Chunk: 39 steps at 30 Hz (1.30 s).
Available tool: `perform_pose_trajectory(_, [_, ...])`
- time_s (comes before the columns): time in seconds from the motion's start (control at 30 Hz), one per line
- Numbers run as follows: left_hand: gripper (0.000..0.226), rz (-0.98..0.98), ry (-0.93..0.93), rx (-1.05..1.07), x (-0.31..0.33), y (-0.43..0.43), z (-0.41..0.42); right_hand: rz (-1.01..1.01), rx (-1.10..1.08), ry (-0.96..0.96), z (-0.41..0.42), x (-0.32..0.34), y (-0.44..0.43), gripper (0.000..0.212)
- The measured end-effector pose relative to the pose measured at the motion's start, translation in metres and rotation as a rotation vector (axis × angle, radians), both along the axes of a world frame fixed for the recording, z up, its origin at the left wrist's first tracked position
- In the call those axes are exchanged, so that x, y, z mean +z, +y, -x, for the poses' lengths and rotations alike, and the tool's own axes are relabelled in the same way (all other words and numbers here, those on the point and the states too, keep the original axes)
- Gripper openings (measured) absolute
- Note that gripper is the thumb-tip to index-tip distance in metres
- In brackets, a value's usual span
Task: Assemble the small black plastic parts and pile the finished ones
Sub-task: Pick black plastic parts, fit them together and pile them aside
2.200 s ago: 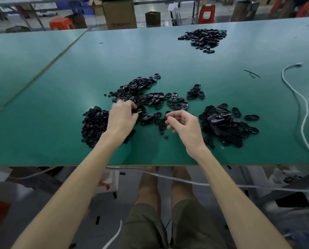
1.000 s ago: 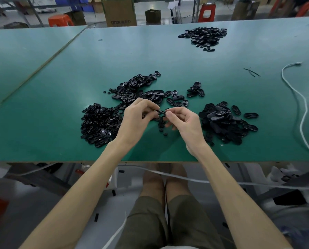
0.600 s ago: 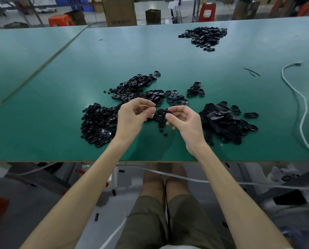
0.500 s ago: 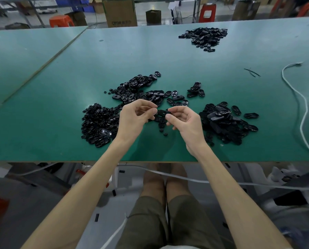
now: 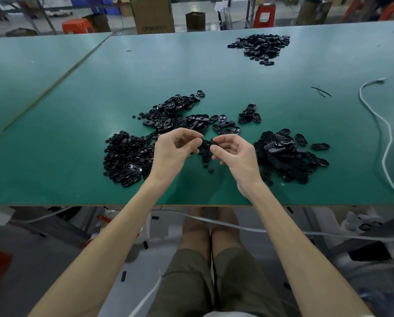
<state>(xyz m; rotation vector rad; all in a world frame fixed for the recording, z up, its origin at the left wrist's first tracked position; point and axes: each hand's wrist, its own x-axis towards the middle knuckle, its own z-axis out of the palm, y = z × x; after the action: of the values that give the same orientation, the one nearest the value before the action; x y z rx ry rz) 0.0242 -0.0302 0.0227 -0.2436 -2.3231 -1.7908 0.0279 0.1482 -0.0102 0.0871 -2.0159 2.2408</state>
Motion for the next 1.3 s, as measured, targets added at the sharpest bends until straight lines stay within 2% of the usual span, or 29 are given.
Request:
perform_pose_trajectory(0.23, [0.014, 0.061, 0.010, 0.041, -0.001, 0.001, -0.002, 0.002, 0.000, -0.011, 0.000, 0.002, -0.001, 0.018])
perform_pose_trajectory(0.43, [0.009, 0.505, 0.222, 0.109, 0.000, 0.007, -0.011, 0.005, -0.002, 0.001, -0.001, 0.002, -0.001, 0.019])
perform_pose_trajectory(0.67, [0.009, 0.782, 0.369, 0.132, 0.006, 0.021, -0.016, 0.018, 0.001, -0.004, -0.001, 0.004, -0.001, 0.019])
perform_pose_trajectory(0.87, [0.006, 0.619, 0.209, 0.065, 0.006, 0.017, -0.011, 0.041, 0.024, 0.010, -0.002, 0.003, -0.001, 0.014])
perform_pose_trajectory(1.0, [0.011, 0.559, 0.158, 0.078, 0.004, 0.013, -0.007, 0.035, 0.031, 0.021, -0.004, 0.005, -0.002, 0.015])
perform_pose_trajectory(1.2, [0.019, 0.314, 0.062, 0.112, 0.003, 0.008, -0.005, 0.034, 0.010, 0.016, -0.005, 0.006, -0.002, 0.015])
perform_pose_trajectory(1.3, [0.020, 0.251, 0.043, 0.110, 0.005, 0.007, -0.005, 0.025, 0.006, 0.012, -0.004, 0.005, -0.002, 0.016])
